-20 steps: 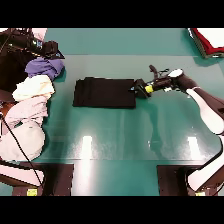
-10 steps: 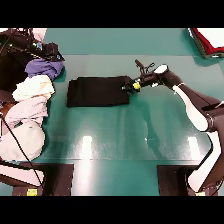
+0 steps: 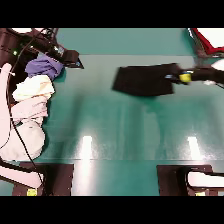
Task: Fold the shirts.
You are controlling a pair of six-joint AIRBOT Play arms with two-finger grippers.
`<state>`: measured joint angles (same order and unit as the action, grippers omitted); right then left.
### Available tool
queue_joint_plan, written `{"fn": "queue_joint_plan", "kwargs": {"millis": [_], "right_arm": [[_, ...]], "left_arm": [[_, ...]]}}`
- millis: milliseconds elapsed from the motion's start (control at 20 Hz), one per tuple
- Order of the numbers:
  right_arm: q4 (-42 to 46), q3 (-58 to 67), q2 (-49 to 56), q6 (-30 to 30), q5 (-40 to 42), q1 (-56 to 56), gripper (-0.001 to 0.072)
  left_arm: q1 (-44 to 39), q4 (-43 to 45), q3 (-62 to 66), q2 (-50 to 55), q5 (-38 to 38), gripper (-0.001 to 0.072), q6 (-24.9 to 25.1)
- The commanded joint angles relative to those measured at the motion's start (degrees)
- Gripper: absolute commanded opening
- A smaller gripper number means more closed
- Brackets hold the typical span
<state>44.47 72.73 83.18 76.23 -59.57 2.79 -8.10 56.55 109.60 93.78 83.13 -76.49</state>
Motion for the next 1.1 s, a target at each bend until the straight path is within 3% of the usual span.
{"fn": "queue_joint_plan", "kwargs": {"millis": [0, 350, 700, 750, 850, 900, 1050], "right_arm": [[2.27, -9.84, -11.72, 0.85, 3.23, 17.81, 0.0022], [2.32, -24.46, -22.67, 0.90, 10.71, 48.04, 0.0021], [11.82, -25.92, -18.88, 0.87, 3.98, 54.34, 0.0024], [14.75, -25.90, -18.80, 0.81, 2.95, 54.34, 0.0063], [24.15, -24.59, -18.80, 0.63, 0.63, 54.34, 0.0461], [28.76, -23.15, -18.80, 0.68, -0.87, 54.34, 0.0560], [34.71, -15.65, -18.80, 0.92, -6.32, 54.34, 0.0563]], "left_arm": [[-3.89, 0.02, -0.02, -0.02, -2.64, 0.0025, -0.11], [-7.89, -0.33, -0.02, -0.02, -6.23, 0.0026, -1.55], [-7.87, -0.48, -0.02, -0.02, -6.25, 0.0026, -1.49], [-7.87, -0.26, -0.02, -0.02, -6.19, 0.0025, -1.36], [-7.87, 0.15, -0.02, -0.02, -6.21, 0.0026, -1.03], [-7.87, 0.22, -0.02, -0.02, -6.23, 0.0026, -1.03], [-7.87, 0.50, -0.02, -0.02, -6.16, 0.0026, -1.03]]}}
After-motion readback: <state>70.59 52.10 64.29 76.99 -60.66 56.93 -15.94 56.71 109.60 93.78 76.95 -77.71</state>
